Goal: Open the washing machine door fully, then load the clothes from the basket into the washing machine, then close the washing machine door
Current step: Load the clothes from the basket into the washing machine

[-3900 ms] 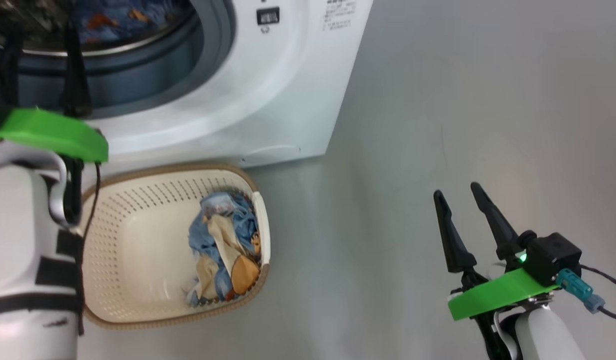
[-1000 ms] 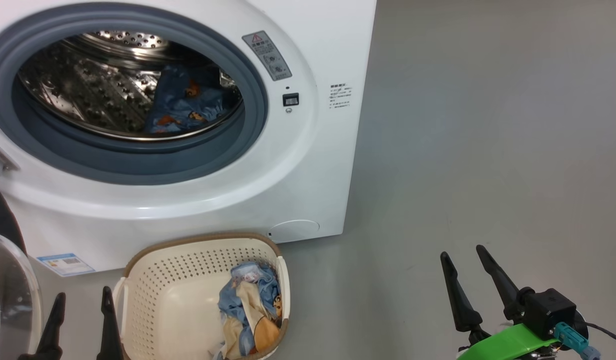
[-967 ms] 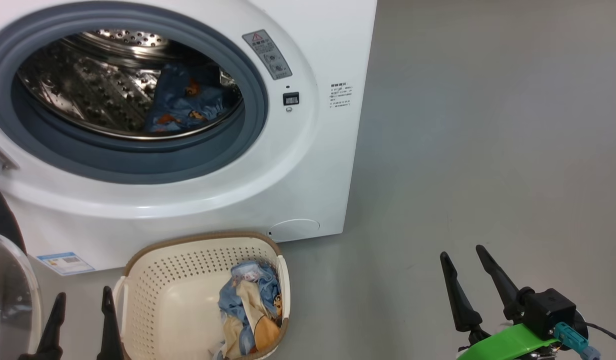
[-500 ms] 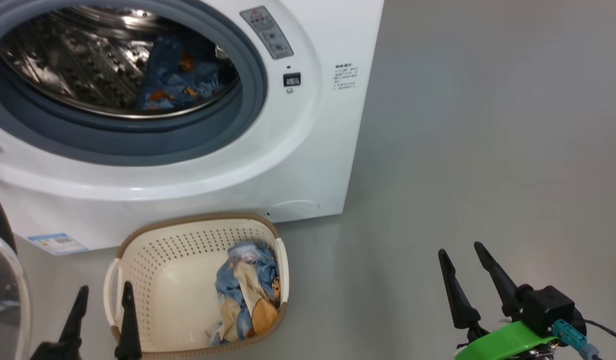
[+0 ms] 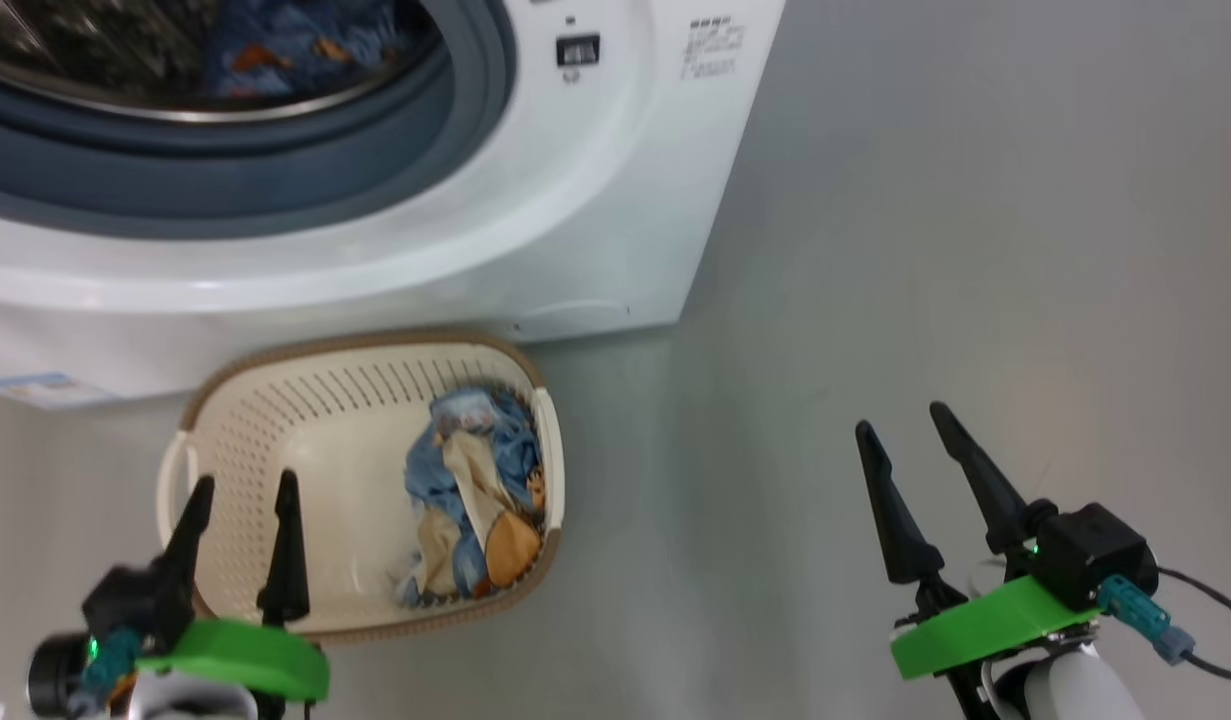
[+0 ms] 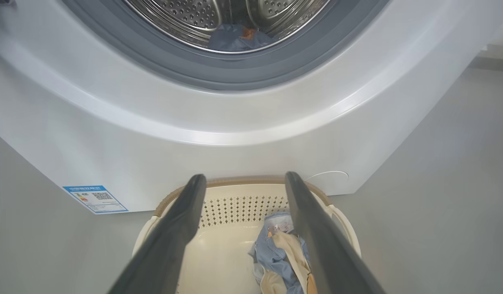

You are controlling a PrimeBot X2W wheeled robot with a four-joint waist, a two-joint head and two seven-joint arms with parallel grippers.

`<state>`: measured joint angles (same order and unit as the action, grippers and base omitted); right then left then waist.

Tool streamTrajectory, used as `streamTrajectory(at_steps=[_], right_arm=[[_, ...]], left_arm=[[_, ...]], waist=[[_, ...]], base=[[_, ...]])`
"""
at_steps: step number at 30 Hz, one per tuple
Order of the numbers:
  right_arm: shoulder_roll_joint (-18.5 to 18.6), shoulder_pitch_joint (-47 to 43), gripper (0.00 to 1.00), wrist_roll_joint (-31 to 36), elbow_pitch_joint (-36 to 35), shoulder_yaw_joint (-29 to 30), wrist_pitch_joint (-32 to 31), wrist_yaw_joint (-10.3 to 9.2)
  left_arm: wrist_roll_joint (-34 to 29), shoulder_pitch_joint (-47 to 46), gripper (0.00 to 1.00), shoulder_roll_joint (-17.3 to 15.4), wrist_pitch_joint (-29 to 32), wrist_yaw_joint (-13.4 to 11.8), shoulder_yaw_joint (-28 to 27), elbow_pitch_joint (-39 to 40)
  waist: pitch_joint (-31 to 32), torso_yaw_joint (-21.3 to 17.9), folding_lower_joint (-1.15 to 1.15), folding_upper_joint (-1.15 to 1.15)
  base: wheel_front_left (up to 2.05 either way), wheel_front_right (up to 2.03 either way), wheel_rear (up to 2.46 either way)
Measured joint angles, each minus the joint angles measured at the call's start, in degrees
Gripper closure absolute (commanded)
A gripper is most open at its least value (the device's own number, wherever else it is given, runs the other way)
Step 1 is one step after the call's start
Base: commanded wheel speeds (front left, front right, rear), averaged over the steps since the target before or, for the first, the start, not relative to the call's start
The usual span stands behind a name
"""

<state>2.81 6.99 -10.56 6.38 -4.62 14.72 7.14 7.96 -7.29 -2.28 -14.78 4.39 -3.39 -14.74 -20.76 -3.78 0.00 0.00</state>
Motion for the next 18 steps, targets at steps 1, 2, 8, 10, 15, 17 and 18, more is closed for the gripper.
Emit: streamTrajectory(at_steps=[1,2,8,10,15,17,18], right_arm=[[0.0,0.5,0.0,0.0,-0.2,-0.1,0.0,0.0],[0.0,1.0,0.0,0.0,-0.3,-0.1,0.0,0.0],[0.0,3.3,0.0,0.0,-1.5,-0.2,0.0,0.0],[0.0,4.0,0.0,0.0,-2.0,-0.4,0.0,0.0],[0.0,5.4,0.0,-0.1,-2.9,-0.6,0.0,0.0],[0.1,6.0,0.0,-0.1,-3.1,-0.6,0.0,0.0],[0.1,6.3,0.0,-0.1,-3.2,-0.6,0.0,0.0]], left_arm=[[0.0,-1.2,0.0,0.0,0.0,0.2,0.0,-1.1],[0.0,-2.5,0.0,0.0,0.0,0.4,0.1,-2.2],[-0.7,-10.4,0.0,-0.6,0.0,1.5,0.3,-9.2],[-0.7,-12.9,0.0,-0.9,0.0,1.5,0.3,-11.6],[-1.2,-18.9,0.0,-2.4,0.0,2.0,0.6,-17.7],[-1.4,-21.0,0.0,-2.7,0.0,2.1,0.9,-19.6],[-1.4,-22.0,0.0,-2.7,0.0,2.2,1.0,-20.5]], waist=[[-0.9,-0.1,0.0,0.0],[-1.9,-0.1,0.0,0.0],[-7.9,-0.8,0.0,0.0],[-10.1,-1.1,0.0,0.0],[-15.4,-2.0,0.0,0.0],[-17.4,-2.4,0.0,0.0],[-18.3,-2.6,0.0,0.0]], base=[[0.0,0.0,0.0],[0.0,0.0,0.0],[0.0,0.0,0.0],[0.0,0.0,0.0],[0.0,0.0,0.0],[0.0,0.0,0.0],[0.0,0.0,0.0]])
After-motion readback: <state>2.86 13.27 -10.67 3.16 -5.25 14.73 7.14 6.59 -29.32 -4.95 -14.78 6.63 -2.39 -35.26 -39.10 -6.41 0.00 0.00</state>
